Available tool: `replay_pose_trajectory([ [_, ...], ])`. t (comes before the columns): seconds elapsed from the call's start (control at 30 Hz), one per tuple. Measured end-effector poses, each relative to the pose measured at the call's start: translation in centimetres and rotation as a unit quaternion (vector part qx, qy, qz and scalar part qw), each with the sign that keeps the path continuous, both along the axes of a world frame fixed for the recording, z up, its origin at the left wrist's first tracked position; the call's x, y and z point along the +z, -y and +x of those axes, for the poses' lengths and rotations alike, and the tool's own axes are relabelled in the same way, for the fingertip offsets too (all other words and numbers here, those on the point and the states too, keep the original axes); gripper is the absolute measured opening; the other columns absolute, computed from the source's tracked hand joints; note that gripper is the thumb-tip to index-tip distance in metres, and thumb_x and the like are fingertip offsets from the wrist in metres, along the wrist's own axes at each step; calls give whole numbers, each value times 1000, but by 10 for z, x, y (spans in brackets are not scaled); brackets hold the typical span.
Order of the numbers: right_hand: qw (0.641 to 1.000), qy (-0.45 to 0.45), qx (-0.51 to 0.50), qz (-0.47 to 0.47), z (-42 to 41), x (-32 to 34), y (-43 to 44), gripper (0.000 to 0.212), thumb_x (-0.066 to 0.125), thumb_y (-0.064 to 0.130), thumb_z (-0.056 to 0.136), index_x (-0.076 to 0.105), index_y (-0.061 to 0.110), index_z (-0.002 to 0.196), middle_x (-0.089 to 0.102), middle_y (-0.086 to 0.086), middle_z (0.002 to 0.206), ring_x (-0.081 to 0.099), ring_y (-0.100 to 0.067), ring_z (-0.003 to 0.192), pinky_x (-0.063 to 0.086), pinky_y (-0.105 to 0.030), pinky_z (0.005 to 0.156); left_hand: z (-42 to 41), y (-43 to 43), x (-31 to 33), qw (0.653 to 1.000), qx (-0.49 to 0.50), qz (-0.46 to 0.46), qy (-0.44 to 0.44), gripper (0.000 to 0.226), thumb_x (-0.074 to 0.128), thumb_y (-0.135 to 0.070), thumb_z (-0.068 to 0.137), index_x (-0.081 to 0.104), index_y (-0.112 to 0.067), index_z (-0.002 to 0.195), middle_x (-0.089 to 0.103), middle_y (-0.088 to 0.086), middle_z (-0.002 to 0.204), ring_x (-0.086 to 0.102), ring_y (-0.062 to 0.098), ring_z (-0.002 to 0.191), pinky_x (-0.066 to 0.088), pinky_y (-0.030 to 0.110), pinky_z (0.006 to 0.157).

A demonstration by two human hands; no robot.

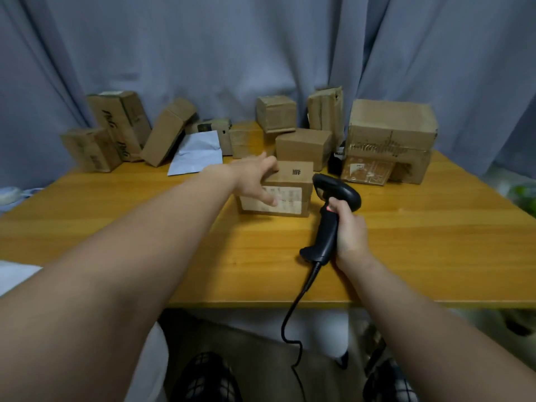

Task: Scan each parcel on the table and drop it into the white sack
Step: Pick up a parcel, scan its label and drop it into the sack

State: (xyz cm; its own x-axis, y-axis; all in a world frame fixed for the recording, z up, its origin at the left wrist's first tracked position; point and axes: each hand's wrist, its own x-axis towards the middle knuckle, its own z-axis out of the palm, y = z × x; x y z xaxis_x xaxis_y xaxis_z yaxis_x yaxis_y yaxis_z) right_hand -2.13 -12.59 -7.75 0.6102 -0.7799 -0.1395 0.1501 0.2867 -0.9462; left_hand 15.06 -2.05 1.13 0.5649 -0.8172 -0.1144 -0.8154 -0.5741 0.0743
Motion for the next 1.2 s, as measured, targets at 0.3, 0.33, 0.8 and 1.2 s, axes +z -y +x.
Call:
replay_pose_trajectory([
  [0.3, 996, -6, 60, -60, -21, -10, -3, 24, 60, 28, 92, 57, 13, 74, 50, -2, 66, 50, -15, 63, 39, -29, 61, 19, 11, -9, 995, 44, 36, 87, 98, 68, -63, 74, 20, -26, 151, 37, 6, 146, 28, 30, 131, 34, 49, 108],
  [0.33, 996, -4, 65, -57, -20, -11, -2, 25, 60, 28, 92, 57, 13, 73, 50, -2, 65, 50, -15, 62, 39, -28, 61, 22, 12, -10, 995, 44, 38, 82, 93, 67, -62, 75, 26, -26, 149, 42, 5, 141, 30, 29, 127, 36, 48, 106],
  [0.8, 995, 74, 63, 15, -19, -18, 5, 26, 59, 29, 92, 60, 3, 93, 56, -10, 63, 56, -23, 55, 48, -30, 53, -18, -49, -19, 935, 164, -260, -175, 68, 73, -61, 70, 53, -18, 119, 65, -3, 106, 65, 16, 93, 57, 35, 78],
  [1.2, 949, 14, 204, -241, -51, 21, -61, 18, 63, 22, 92, 57, 6, 91, 59, -9, 59, 58, -21, 46, 50, -31, 48, -58, -107, -61, 801, 243, -453, -306, 96, 74, -33, 81, 10, -26, 152, 54, 8, 135, 59, 24, 114, 51, 21, 62],
])
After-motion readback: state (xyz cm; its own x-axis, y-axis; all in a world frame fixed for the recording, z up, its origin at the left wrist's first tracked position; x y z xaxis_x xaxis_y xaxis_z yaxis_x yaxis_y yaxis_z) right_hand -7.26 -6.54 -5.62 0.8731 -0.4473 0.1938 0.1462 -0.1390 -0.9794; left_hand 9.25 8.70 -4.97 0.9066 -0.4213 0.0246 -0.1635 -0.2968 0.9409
